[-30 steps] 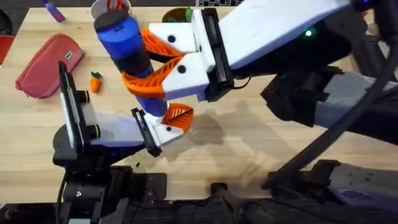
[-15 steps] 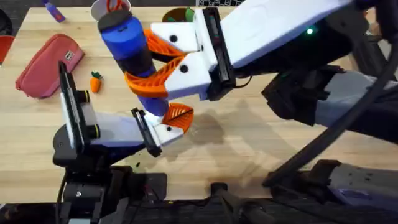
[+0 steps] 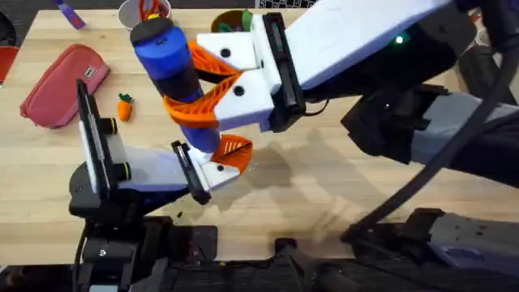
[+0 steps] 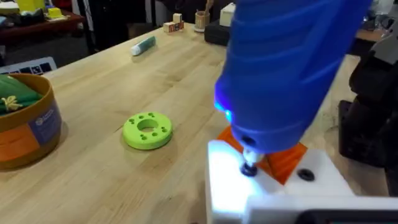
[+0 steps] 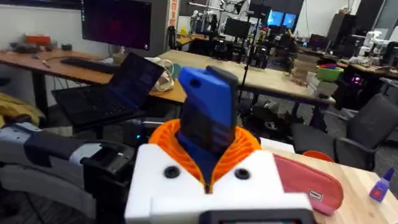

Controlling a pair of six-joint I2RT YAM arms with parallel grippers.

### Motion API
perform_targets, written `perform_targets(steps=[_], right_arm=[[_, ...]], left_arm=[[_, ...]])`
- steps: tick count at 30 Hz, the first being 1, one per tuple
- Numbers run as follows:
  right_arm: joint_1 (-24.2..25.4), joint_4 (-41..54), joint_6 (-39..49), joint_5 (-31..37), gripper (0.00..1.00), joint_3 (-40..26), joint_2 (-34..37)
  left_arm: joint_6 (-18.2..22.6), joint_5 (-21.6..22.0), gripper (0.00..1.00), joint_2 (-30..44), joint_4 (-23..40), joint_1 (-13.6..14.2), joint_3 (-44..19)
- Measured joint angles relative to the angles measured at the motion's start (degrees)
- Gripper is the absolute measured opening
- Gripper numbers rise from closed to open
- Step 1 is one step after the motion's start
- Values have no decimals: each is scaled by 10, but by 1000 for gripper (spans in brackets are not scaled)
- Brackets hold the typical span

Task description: Pick up the gripper from the table and insert it into the empty holder that is missing its gripper. Then pick up a screw, insert it into the mounting hole, and use the screwdriver to tighten it. Finally, clean up the table by picking up the vegetable and placing it into the bucket.

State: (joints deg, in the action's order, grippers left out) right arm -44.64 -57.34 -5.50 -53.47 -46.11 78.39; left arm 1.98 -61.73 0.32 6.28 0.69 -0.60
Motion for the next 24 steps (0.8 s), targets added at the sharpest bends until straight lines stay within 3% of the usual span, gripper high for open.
perform_targets(steps=[24], right_arm=[[0, -10, -19, -19, 23, -16, 12]], left_arm=[[2, -1, 7, 0, 0, 1, 0]])
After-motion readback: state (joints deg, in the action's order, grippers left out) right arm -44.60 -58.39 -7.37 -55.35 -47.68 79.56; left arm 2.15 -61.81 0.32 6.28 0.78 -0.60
